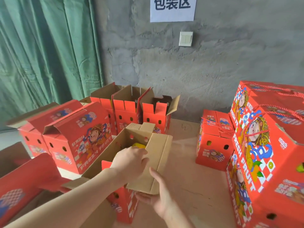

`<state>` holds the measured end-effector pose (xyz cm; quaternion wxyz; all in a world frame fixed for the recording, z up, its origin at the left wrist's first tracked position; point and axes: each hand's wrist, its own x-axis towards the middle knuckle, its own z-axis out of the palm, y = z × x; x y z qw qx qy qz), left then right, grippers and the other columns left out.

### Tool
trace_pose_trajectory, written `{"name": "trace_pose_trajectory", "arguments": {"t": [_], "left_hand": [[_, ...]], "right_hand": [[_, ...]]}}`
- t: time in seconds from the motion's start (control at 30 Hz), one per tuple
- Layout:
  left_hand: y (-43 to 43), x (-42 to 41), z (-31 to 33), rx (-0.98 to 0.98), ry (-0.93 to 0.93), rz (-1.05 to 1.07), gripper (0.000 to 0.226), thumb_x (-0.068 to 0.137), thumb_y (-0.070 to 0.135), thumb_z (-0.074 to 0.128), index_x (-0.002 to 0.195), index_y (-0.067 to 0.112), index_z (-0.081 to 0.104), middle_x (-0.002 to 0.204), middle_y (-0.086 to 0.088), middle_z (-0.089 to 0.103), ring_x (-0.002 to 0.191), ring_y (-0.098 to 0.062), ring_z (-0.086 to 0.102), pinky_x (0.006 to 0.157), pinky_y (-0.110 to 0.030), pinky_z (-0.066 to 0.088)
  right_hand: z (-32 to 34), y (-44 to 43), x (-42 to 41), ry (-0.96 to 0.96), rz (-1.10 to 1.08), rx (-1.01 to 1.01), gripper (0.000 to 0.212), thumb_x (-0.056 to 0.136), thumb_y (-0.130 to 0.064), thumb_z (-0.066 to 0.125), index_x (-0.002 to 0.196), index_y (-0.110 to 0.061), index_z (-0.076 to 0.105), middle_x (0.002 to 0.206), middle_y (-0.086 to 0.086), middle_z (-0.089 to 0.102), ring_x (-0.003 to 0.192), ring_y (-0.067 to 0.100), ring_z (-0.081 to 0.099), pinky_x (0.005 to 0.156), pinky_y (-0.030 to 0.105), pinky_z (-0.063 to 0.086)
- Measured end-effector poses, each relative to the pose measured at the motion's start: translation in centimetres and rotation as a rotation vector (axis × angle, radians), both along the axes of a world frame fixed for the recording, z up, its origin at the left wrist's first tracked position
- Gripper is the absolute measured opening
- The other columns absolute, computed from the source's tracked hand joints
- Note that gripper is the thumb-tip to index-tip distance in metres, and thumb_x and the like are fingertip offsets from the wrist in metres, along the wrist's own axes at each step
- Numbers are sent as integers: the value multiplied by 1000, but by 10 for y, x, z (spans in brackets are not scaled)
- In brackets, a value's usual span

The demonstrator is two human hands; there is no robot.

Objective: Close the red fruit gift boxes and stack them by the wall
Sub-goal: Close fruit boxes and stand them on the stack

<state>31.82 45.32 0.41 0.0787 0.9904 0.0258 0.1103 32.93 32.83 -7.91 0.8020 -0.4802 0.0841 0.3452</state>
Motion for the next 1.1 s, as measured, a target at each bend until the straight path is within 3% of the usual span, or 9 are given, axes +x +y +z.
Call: {"name": "trace_pose_trajectory", "arguments": {"t": [0.07,0.13,0.27,0.4,0.57,0.77,0.87,0.97,1.1], "left_hand": [[9,-13,7,-50,-49,-11,26,97,38,43,98,21,63,97,2,63,91,-23,60,65,-28,42],[16,-25,11,-53,-7,7,30,98,39,41,108,22,63,104,2,65,97,-22,60,75,-31,49],[16,-54,10,-28,158,-14,46,100,45,34,138,20,44,133,-2,55,123,-23,50,101,-35,40],[2,-79,9,-166,238,-135,47,101,43,31,137,16,43,128,-4,57,113,-22,54,89,-31,42],[-20,-91,11,-355,211,-186,35,103,29,35,118,11,61,109,-6,66,93,-18,62,74,-23,45],[-38,-93,-1,-370,59,-112,38,101,10,38,133,25,52,133,2,56,120,-16,55,93,-18,45],[-39,-99,-12,-349,67,-10,33,100,17,43,132,24,49,133,1,55,116,-18,56,89,-24,50],[-36,-114,-24,-204,178,22,32,97,22,51,129,23,47,128,2,57,107,-18,58,85,-27,53],[-20,-128,-34,-163,206,13,39,96,14,50,134,18,43,129,-1,55,110,-20,57,89,-33,52]], "right_hand": [[12,2,-12,-77,13,16,39,76,-24,75,106,-3,62,76,19,69,63,32,65,55,37,57],[27,9,-14,-202,-6,-185,16,89,-11,63,100,-1,57,63,11,69,51,23,64,49,31,56],[59,7,0,-378,-55,-497,19,90,5,45,102,-8,36,96,15,53,65,26,59,35,22,47],[83,-33,20,-530,-9,-795,26,88,6,47,114,2,42,109,24,57,65,27,58,33,22,45],[109,-88,18,-684,174,-1116,26,75,10,52,100,15,55,103,32,62,78,44,68,59,39,55],[119,-112,-15,-1100,232,-1866,48,90,-12,53,135,-2,40,135,19,46,124,35,46,94,37,41],[109,-82,-45,-1289,224,-1709,37,93,-39,54,114,-8,60,122,12,55,116,30,50,92,38,42],[82,-49,-59,-1065,568,-1536,43,95,-48,48,86,-7,58,98,14,64,91,33,61,66,33,39],[55,-23,-67,-1068,700,-1532,19,93,-9,54,108,-1,61,112,17,64,97,35,62,69,33,43]]}}
